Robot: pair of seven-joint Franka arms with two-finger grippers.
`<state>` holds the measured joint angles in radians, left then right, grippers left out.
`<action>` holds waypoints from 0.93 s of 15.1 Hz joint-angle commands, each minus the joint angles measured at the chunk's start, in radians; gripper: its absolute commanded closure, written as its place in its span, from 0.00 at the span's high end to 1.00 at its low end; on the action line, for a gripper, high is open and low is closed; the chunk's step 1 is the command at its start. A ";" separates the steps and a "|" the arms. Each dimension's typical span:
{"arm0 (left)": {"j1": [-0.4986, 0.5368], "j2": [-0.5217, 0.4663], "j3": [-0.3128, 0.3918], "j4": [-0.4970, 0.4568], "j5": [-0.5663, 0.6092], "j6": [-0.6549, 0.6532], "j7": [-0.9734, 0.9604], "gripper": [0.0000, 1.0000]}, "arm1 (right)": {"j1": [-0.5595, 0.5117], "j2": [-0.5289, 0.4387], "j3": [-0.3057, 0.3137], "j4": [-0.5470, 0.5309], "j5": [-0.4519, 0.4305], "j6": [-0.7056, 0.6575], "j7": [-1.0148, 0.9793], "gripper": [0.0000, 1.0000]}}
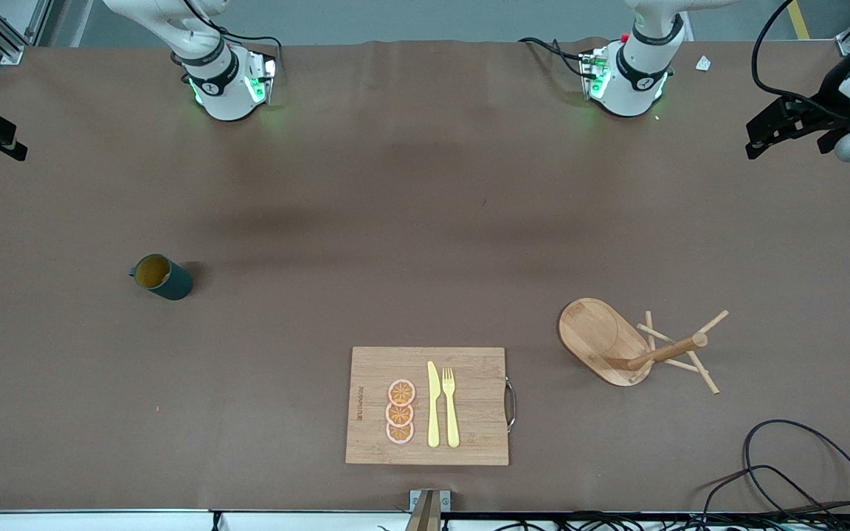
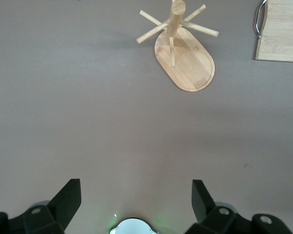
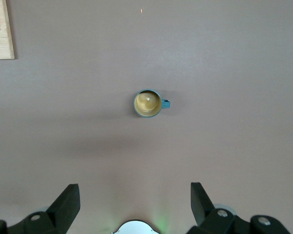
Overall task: Pass cup and hang on rack
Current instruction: 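Reach the right gripper down to the teal mug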
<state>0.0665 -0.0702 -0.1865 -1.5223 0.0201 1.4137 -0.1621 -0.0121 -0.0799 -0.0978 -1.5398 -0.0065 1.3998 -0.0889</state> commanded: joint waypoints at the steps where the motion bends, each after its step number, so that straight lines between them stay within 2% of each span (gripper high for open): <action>1: 0.002 0.004 -0.008 0.013 -0.005 -0.010 -0.010 1.00 | -0.016 -0.027 0.009 -0.031 0.005 0.005 -0.012 1.00; 8: 0.006 0.021 -0.011 0.023 -0.014 -0.007 -0.007 1.00 | -0.023 -0.017 0.006 -0.007 0.000 0.004 -0.003 1.00; 12: -0.007 0.030 -0.014 0.027 -0.012 -0.004 -0.008 1.00 | -0.034 0.041 0.004 -0.003 -0.007 0.083 -0.002 1.00; 14: -0.008 0.036 -0.016 0.027 -0.012 -0.004 -0.008 1.00 | -0.043 0.109 0.004 -0.002 -0.004 0.114 0.000 1.00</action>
<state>0.0603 -0.0473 -0.1989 -1.5196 0.0200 1.4152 -0.1621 -0.0326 -0.0351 -0.1034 -1.5433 -0.0090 1.4845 -0.0884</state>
